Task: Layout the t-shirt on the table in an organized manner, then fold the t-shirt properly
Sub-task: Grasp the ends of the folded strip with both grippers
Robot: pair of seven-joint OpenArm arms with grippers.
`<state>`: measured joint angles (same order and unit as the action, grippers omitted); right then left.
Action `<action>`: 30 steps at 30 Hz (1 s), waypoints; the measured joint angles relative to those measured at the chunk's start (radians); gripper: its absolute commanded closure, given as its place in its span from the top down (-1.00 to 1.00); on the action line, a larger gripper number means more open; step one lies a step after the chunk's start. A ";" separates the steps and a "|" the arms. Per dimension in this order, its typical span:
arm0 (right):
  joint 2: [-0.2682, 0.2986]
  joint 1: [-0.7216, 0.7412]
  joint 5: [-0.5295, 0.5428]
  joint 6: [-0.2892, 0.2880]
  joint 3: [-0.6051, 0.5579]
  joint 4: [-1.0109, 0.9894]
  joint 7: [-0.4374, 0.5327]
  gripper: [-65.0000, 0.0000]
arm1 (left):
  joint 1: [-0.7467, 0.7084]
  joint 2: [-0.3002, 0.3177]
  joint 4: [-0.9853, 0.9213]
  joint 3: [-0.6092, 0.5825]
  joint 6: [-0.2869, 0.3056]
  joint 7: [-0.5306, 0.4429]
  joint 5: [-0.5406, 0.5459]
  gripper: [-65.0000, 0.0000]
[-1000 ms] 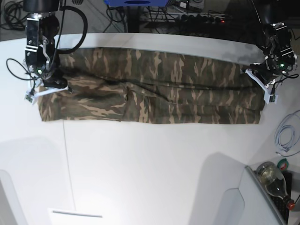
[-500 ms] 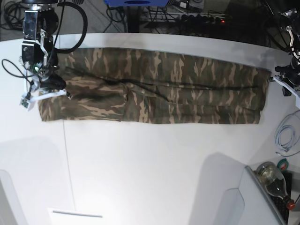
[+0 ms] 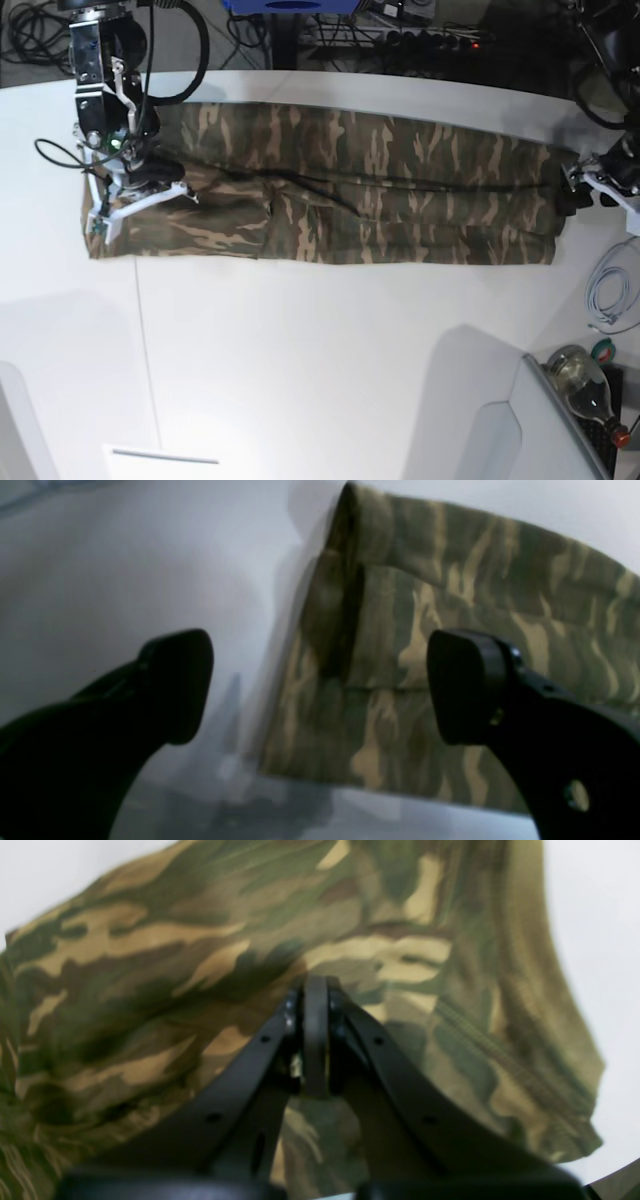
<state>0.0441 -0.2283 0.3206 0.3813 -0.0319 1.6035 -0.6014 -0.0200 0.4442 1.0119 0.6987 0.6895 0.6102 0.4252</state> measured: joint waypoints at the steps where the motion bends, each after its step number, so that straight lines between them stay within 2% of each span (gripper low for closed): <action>1: -0.001 0.000 0.000 0.000 -0.010 0.000 0.000 -1.00 | 0.008 0.000 -0.019 -0.001 0.000 -0.029 0.000 1.00; 4: -0.004 0.000 0.001 0.000 -0.019 0.000 0.000 -1.00 | 0.021 0.006 -0.083 -0.011 0.000 -0.107 0.003 1.00; 12: 0.008 0.000 0.001 0.000 -0.018 0.000 0.000 -1.00 | 0.057 0.031 -0.317 -0.212 0.008 -0.332 0.023 1.00; 19: 0.008 -0.013 0.000 0.000 -0.014 0.000 0.000 -1.00 | 0.097 0.040 -0.393 -0.236 0.008 -0.376 0.033 1.00; 21: 0.007 -0.014 0.000 0.000 -0.014 0.000 0.000 -1.00 | 0.097 0.044 -0.393 -0.279 0.008 -0.397 0.029 0.96; 24: 0.008 -0.014 0.001 0.000 -0.010 0.000 0.000 -1.00 | 0.105 0.046 -0.396 -0.346 0.003 -0.417 0.010 0.44; 27: 0.008 -0.018 0.000 0.000 -0.008 0.000 0.004 -1.00 | 0.105 0.033 -0.418 -0.348 0.006 -0.431 0.029 -0.02; 29: 0.008 -0.025 0.000 0.000 -0.008 0.000 0.003 -1.00 | 0.103 0.024 -0.433 -0.333 0.019 -0.439 0.029 -0.38; 30: 0.008 -0.027 0.000 0.000 -0.007 0.000 0.003 -1.00 | 0.103 0.021 -0.440 -0.322 0.018 -0.442 0.027 -0.63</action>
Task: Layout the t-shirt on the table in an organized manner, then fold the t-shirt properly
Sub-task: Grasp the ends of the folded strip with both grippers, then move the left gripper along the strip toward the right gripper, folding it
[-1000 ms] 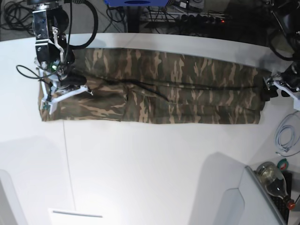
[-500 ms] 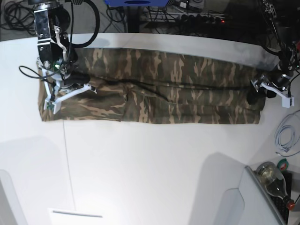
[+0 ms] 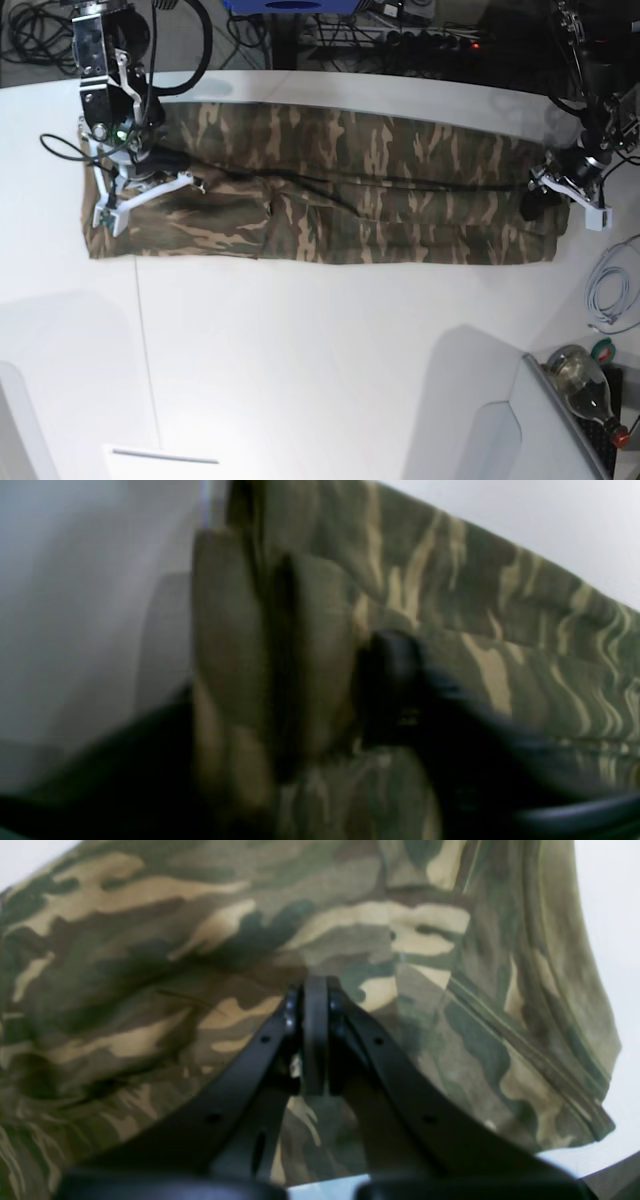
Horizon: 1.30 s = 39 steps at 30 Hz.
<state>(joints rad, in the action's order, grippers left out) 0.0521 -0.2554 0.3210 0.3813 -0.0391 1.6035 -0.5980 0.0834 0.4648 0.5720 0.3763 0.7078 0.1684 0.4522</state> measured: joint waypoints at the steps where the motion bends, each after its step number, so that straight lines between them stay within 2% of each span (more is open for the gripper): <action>1: 0.000 0.000 0.000 0.000 0.000 0.000 0.000 -1.00 | 0.000 -0.002 -0.003 0.008 0.000 0.002 -0.006 -0.92; 2: 0.000 0.000 0.000 0.000 0.000 0.000 0.000 -1.00 | -0.002 -0.005 -0.004 0.016 0.001 0.003 -0.012 -1.00; 6: 0.023 0.000 0.003 0.000 0.003 0.000 0.001 -1.00 | -0.003 -0.011 0.020 0.053 0.003 0.026 -0.028 -1.00; 10: 0.024 0.000 0.004 0.000 0.003 0.000 0.000 -1.00 | -0.039 -0.020 0.148 0.077 -0.005 0.079 -0.065 -1.00; 13: 0.016 0.000 0.007 0.000 0.002 0.001 0.000 -1.00 | -0.113 -0.021 0.311 0.115 -0.013 0.097 -0.071 -1.00; 16: 0.020 0.001 0.008 0.000 0.003 0.001 0.002 -1.00 | -0.192 -0.018 0.509 0.119 -0.103 0.158 -0.075 -1.00; 18: 0.021 0.005 0.003 0.000 0.003 0.001 0.001 -1.00 | -0.258 -0.015 0.663 0.117 -0.126 0.190 -0.074 -1.00; 19: 0.020 0.006 0.004 0.000 0.003 0.001 0.000 -1.00 | -0.290 -0.018 0.734 0.120 -0.117 0.197 -0.064 -1.00; 22: 0.019 0.006 0.005 0.000 0.002 0.001 0.001 -1.00 | -0.359 -0.067 0.919 0.117 -0.127 0.276 -0.068 -1.00; 25: 0.019 0.008 0.005 0.000 0.003 0.001 0.001 -1.00 | -0.389 -0.130 1.050 0.113 -0.109 0.392 -0.074 -1.00; 27: 0.019 0.008 0.004 0.000 0.003 0.001 0.001 -1.00 | -0.380 -0.180 1.099 0.111 -0.117 0.437 -0.146 -1.00; 32: 0.019 0.008 0.004 0.000 0.003 0.001 0.000 -1.00 | -0.352 -0.286 1.125 -0.036 -0.129 0.454 -0.362 -1.00; 35: 0.023 0.008 0.004 0.000 0.002 0.001 0.001 -1.00 | -0.352 -0.330 1.125 -0.142 -0.105 0.449 -0.406 -1.00; 39: 0.045 0.008 0.007 0.000 0.003 0.001 0.002 -1.00 | -0.318 -0.365 1.107 -0.229 -0.115 0.455 -0.463 -1.00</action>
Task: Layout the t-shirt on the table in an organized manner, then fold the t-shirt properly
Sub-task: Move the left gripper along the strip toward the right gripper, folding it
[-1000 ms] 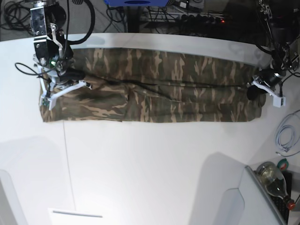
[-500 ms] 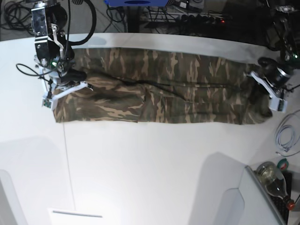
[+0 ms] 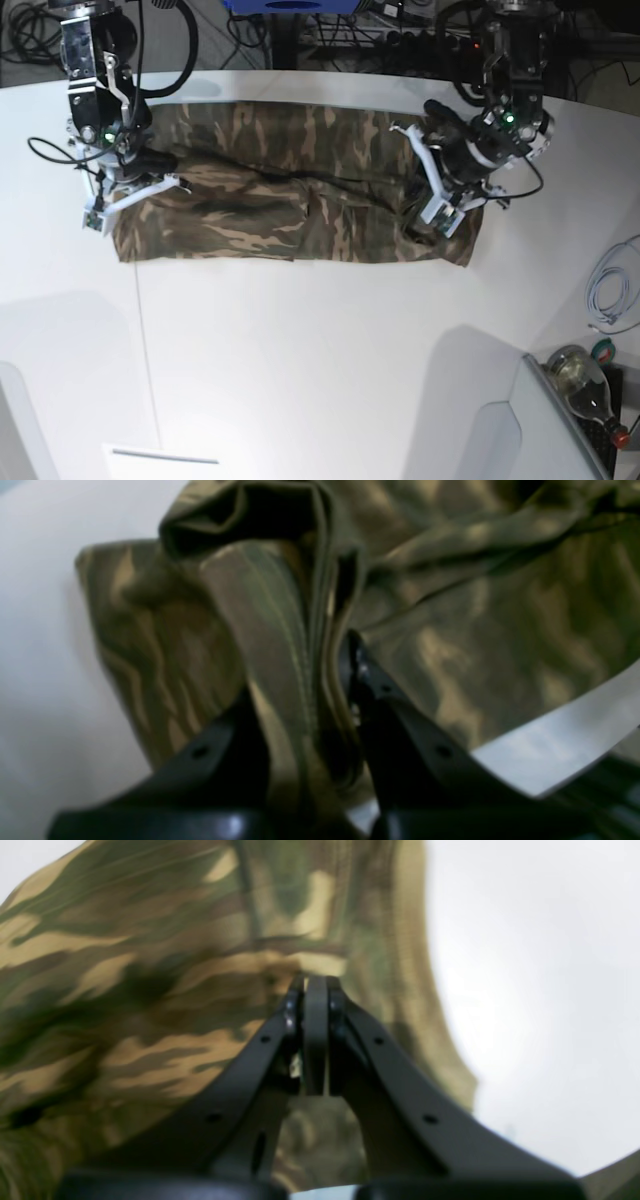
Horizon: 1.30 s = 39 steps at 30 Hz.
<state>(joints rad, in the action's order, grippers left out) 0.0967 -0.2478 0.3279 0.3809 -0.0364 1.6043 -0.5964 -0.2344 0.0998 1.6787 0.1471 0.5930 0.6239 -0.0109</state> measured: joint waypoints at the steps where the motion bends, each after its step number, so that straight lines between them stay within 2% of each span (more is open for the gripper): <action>1: 0.001 0.000 0.000 0.000 0.000 0.000 0.001 -1.00 | 0.013 -0.011 -0.013 -0.015 -0.011 -0.004 -0.018 -1.00; 8: 0.002 -0.003 0.001 0.000 0.000 0.000 0.000 -1.00 | 0.041 -0.068 -0.077 -0.061 -0.010 -0.003 -0.063 -1.00; 16: 0.002 -0.003 0.001 0.000 0.000 0.000 -0.001 -1.00 | 0.049 -0.070 -0.093 -0.101 -0.010 -0.005 -0.060 -1.00; 22: -0.001 -0.002 0.001 0.000 0.000 0.000 -0.001 -1.00 | 0.074 -0.095 -0.126 -0.092 -0.011 -0.006 -0.064 -1.00; 39: 0.000 0.001 0.001 0.000 0.000 0.000 -0.001 -1.00 | 0.109 -0.097 -0.179 -0.102 -0.010 -0.006 -0.056 -1.00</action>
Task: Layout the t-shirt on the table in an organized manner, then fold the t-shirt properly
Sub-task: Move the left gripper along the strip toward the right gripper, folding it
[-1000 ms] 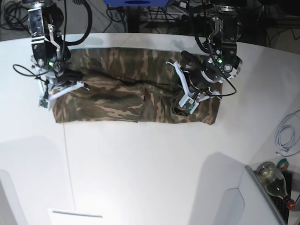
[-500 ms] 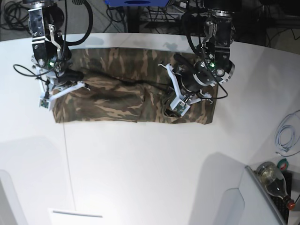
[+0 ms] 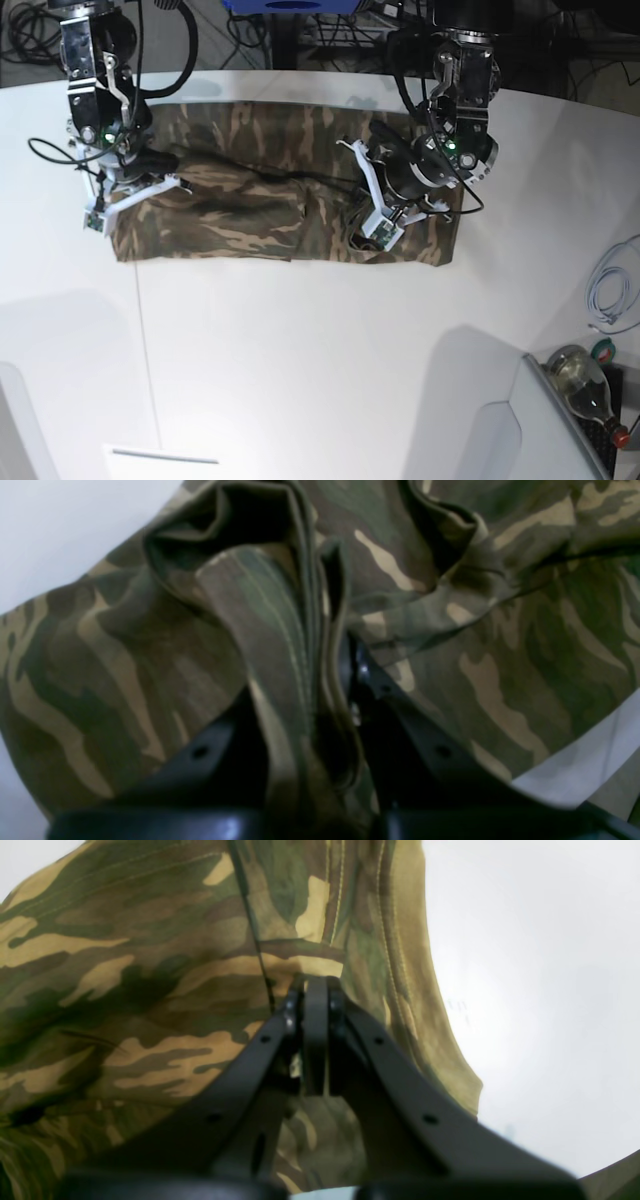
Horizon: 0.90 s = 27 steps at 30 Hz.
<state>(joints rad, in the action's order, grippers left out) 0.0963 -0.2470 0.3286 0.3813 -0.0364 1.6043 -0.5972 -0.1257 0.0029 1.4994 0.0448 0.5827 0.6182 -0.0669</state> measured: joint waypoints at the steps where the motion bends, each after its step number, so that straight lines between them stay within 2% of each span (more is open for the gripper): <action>1: 0.000 0.000 0.000 0.000 0.000 0.000 0.000 -1.00 | 0.000 0.000 0.000 0.000 0.000 0.000 0.000 -1.00; 8: 0.000 0.000 0.000 0.000 0.000 0.000 0.000 -1.00 | 0.000 0.008 0.000 -0.025 -0.002 0.001 -0.003 -0.99; 12: 0.000 0.000 0.000 0.000 0.000 0.000 0.000 -1.00 | -0.006 0.009 0.001 -0.094 -0.002 0.003 -0.008 -0.79; 14: 0.000 0.000 0.000 0.000 0.000 0.000 0.000 -1.00 | -0.008 0.004 0.001 -0.104 0.000 0.003 -0.006 -0.65; 22: 0.000 0.000 0.000 0.000 0.000 0.000 0.000 -1.00 | -0.008 0.008 0.002 -0.100 0.000 0.000 -0.004 0.35; 24: 0.000 0.000 0.000 0.000 0.000 0.000 0.000 -1.00 | -0.009 0.008 0.013 -0.101 0.000 0.002 -0.005 0.46; 27: 0.000 0.000 0.000 0.000 0.000 0.000 0.000 -1.00 | -0.012 0.008 0.057 -0.106 0.000 0.003 0.001 0.45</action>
<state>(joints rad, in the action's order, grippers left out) 0.0963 -0.2470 0.3286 0.3813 -0.0364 1.6043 -0.5972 -0.1379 0.0113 1.5566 -0.0608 0.5831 0.6212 -0.0662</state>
